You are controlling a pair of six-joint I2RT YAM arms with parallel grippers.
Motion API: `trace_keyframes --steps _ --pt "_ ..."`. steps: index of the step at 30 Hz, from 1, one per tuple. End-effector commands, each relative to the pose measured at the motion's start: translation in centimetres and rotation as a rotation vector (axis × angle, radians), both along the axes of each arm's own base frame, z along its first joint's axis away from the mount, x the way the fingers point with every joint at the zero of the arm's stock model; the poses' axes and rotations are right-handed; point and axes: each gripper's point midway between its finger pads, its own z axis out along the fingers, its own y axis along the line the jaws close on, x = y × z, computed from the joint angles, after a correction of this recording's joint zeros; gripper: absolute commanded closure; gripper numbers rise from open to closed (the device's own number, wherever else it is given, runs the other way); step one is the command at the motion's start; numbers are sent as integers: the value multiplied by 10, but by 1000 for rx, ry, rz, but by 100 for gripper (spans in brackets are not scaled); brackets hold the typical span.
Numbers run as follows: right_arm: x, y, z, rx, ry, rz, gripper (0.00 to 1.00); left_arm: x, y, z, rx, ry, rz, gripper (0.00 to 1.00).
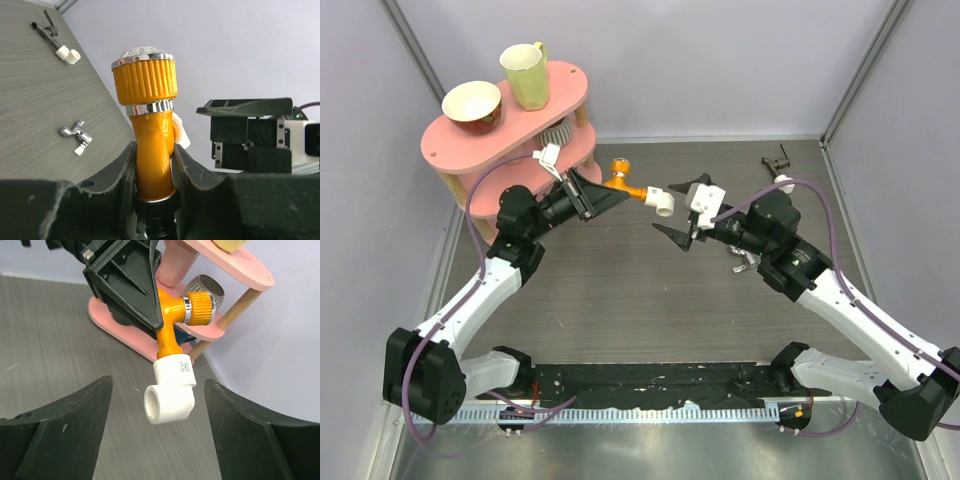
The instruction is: Install the water faucets
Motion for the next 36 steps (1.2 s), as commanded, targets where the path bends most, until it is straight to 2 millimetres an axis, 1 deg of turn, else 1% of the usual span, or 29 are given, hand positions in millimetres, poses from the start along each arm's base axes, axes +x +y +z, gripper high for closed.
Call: trace_keyframes --steps 1,3,4,5,9,10,11,14,15,16,18,19,20,21,22,23,24,25,26,27,28,29,30,31,32,33,34,35,36 --pt "21 -2 18 -109 -208 -151 20 -4 0 42 -80 -39 -13 100" --pt "23 3 14 -152 -247 -166 20 -5 -1 42 -81 -34 -25 100" --pt "27 0 13 -167 -254 -198 20 -6 -1 44 -88 -27 -30 100" --pt "31 1 6 -191 -254 -211 20 -7 -1 45 -91 -26 -34 100" --pt "36 6 -7 -254 -293 -255 20 -9 -2 47 -97 -20 -48 100" --pt "35 8 3 -222 -330 -268 21 -9 -2 47 -97 -19 -51 100" --pt "40 4 -3 -230 -328 -302 23 -10 -2 47 -99 -15 -53 100" --pt "43 6 -2 -234 -350 -323 31 -11 -2 48 -101 -12 -60 100" --pt "43 8 -3 -236 -354 -323 35 -11 -3 48 -101 -13 -63 100" --pt "43 9 -3 -237 -353 -320 43 -11 -3 48 -99 -10 -65 100" --pt "41 13 -1 -229 -348 -303 55 -12 -4 48 -98 -12 -71 100" --pt "40 14 -2 -232 -334 -293 66 -11 -3 48 -97 -16 -70 100" --pt "38 15 3 -209 -314 -284 73 -12 -4 47 -92 -20 -73 100" --pt "35 19 3 -204 -301 -263 79 -12 -4 46 -83 -30 -73 100" --pt "35 19 -4 -224 -265 -256 88 -12 -4 45 -74 -42 -73 100" --pt "30 24 4 -205 -251 -224 91 -14 -5 45 -64 -60 -84 100" --pt "26 28 5 -184 -216 -197 94 -15 -5 44 -39 -110 -84 100" --pt "23 28 -5 -217 -166 -178 99 -17 -5 47 -25 -150 -93 100" --pt "20 31 3 -200 -147 -159 99 -19 -5 47 -7 -189 -97 100" --pt "15 33 4 -181 -96 -142 99 -26 -4 49 20 -253 -112 100" --pt "7 36 -2 -198 -47 -93 99 -25 -3 44 75 -342 -101 100" --pt "4 39 7 -179 -19 -68 99 -27 -3 42 108 -400 -100 100" --pt "-1 41 9 -171 11 -40 99 -36 -2 41 138 -454 -124 100" --pt "-13 46 4 -166 87 28 99 -38 -1 38 189 -555 -121 100" --pt "-16 49 11 -151 114 57 99 -41 0 36 211 -604 -130 100" --pt "-22 52 12 -145 142 95 99 -45 1 35 229 -653 -132 100" --pt "-24 51 9 -137 209 109 99 -55 2 35 245 -720 -155 100" --pt "-35 56 16 -119 235 185 99 -58 3 36 267 -800 -154 100" --pt "-35 58 13 -115 282 213 99 -62 5 37 279 -850 -156 100"
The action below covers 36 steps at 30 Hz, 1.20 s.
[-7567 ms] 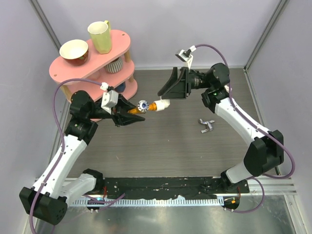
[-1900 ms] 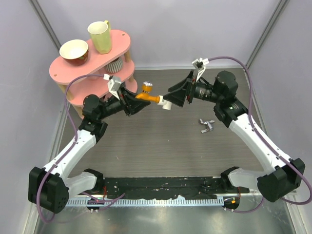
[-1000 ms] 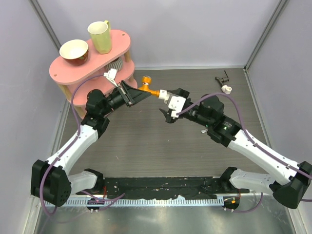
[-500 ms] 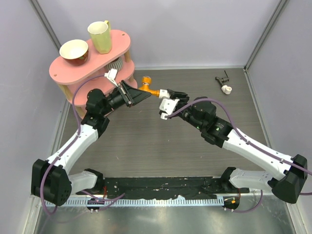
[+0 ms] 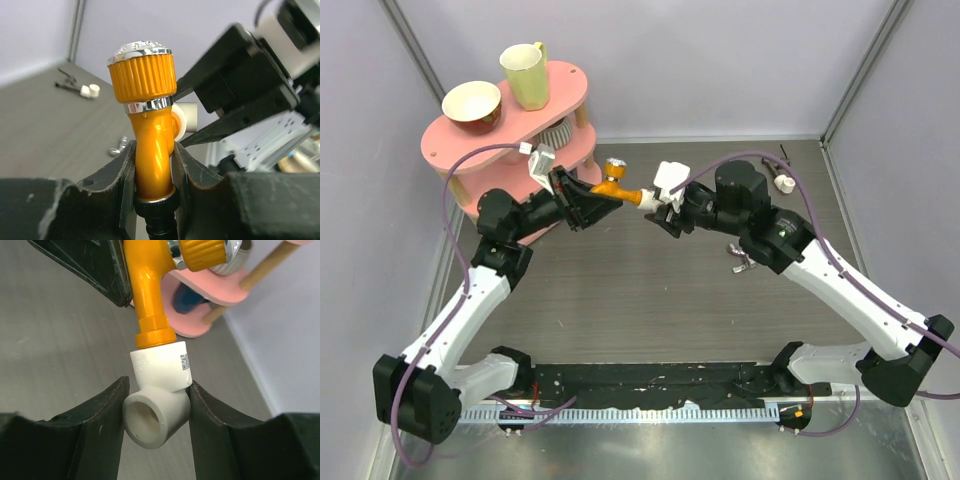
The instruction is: Install the water faucets
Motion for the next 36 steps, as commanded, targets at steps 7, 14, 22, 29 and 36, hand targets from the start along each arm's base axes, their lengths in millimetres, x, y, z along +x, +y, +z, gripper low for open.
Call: trace_keyframes --steps 7,14,22,29,36 --pt "-52 27 38 320 614 476 99 -71 3 15 199 -620 -213 100" --pt "-72 31 58 396 841 675 99 -83 6 8 219 -620 -253 100" --pt "-34 19 54 481 828 550 56 -74 7 3 190 -504 -191 100" --pt "-6 -4 62 523 577 383 33 -22 12 2 79 -80 57 100" --pt "9 -32 71 524 225 203 22 1 15 1 -41 120 153 100"
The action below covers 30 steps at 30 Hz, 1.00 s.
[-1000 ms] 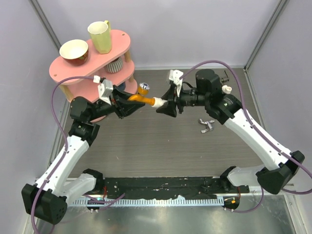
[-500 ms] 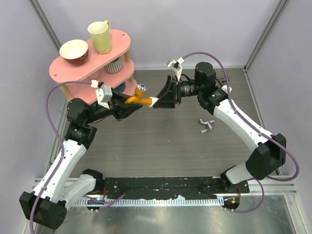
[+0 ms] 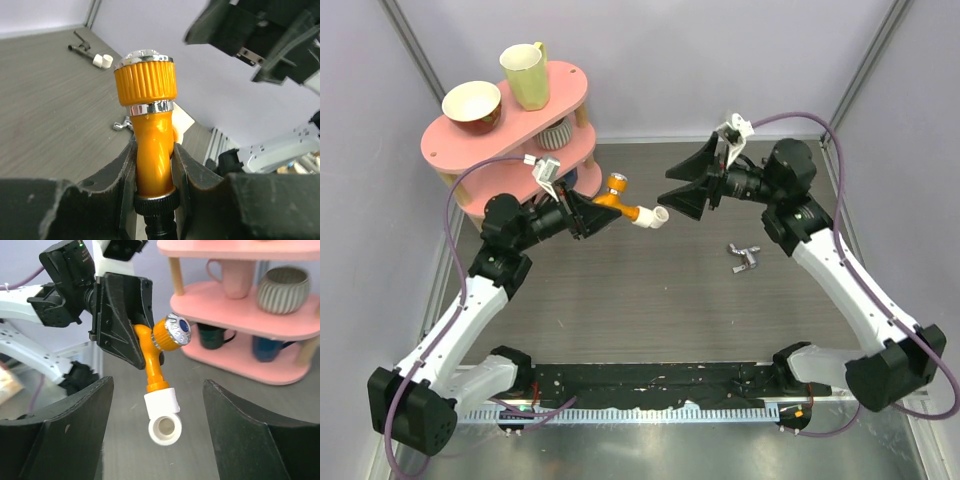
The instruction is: Install the water faucets
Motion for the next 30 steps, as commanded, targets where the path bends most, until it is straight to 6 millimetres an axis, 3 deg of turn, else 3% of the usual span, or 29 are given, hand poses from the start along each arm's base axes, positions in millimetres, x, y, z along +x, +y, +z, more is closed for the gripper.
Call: trace_keyframes --steps 1,8,22,27,30 --pt "6 -19 17 4 -302 -157 20 14 6 27 -152 95 98 100" --pt "-9 -11 -9 19 -290 -53 19 11 -1 45 -302 132 20 100" --pt "-12 14 -2 129 -168 44 22 0 -6 61 -353 76 -76 100" --pt "-18 18 12 189 -130 94 39 -7 -9 63 -338 44 -113 100" --pt "-19 20 14 193 -73 121 61 -12 -9 66 -330 -9 -131 100"
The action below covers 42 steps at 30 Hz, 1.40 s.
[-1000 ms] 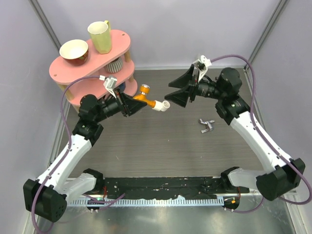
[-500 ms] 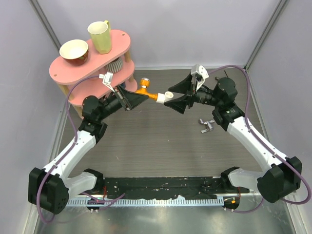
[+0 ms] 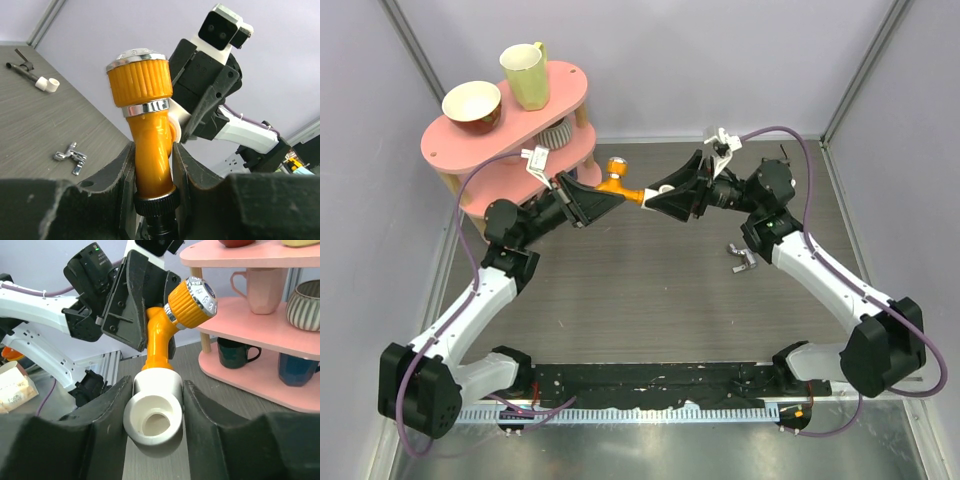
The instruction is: Install the water faucets
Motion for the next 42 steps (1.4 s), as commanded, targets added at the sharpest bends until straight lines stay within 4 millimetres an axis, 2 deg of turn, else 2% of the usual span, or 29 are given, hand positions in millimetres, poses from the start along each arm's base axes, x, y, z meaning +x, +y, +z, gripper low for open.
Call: trace_keyframes --steps 1,4,8,10,12,13,14,15,16,17,18,22,24,27,28,29,31,33,34,35,36,37,38,40,41,42 --pt "-13 2 33 71 12 73 74 -22 1 32 -29 -208 -43 100" --pt "-20 3 42 91 95 123 99 -32 1 34 6 -328 -57 100" --pt "-31 4 60 131 234 216 99 -49 3 34 52 -541 -63 100" --pt "-28 7 63 131 313 246 99 -60 4 36 83 -649 -78 100" --pt "-32 7 68 144 406 300 99 -61 4 33 136 -753 -65 100" --pt "-35 6 70 158 437 324 99 -68 6 37 158 -811 -68 100" --pt "-44 2 81 192 458 376 99 -66 6 37 192 -882 -47 100" --pt "-47 1 83 204 492 408 99 -63 5 30 228 -866 -56 100" --pt "-44 2 81 212 525 434 99 -67 7 35 244 -903 -54 100" --pt "-52 -2 86 237 475 474 99 -68 7 34 262 -920 -59 100" --pt "-56 -4 89 242 546 517 99 -63 7 26 307 -928 -53 100" --pt "-54 -3 79 239 543 556 99 -53 9 20 361 -881 -15 100" --pt "-49 0 71 223 510 528 99 -42 11 19 352 -793 36 100" --pt "-43 -2 66 224 471 492 74 -26 14 12 353 -665 95 100" --pt "-35 -6 64 233 432 456 61 -24 14 8 342 -611 92 100" --pt "-30 -10 65 241 424 426 57 -21 14 4 339 -570 98 100" --pt "-15 -17 57 242 375 349 52 -11 16 -7 320 -457 132 100" --pt "-3 -19 47 214 413 287 51 1 17 -20 314 -365 162 100" --pt "6 -24 43 212 403 240 51 10 19 -35 317 -291 196 100" --pt "19 -24 26 186 431 180 51 14 18 -45 311 -220 194 100" --pt "21 -27 25 178 414 145 50 22 16 -67 323 -134 192 100" --pt "35 -29 9 144 436 76 50 30 17 -77 304 -45 214 100" --pt "40 -31 0 120 435 35 48 34 16 -85 290 -6 215 100" --pt "49 -37 -9 79 435 -67 35 48 12 -119 294 125 227 100" --pt "68 -43 -36 -10 466 -206 30 51 9 -123 270 164 224 100" --pt "74 -49 -46 -56 480 -282 23 55 6 -133 270 194 224 100"
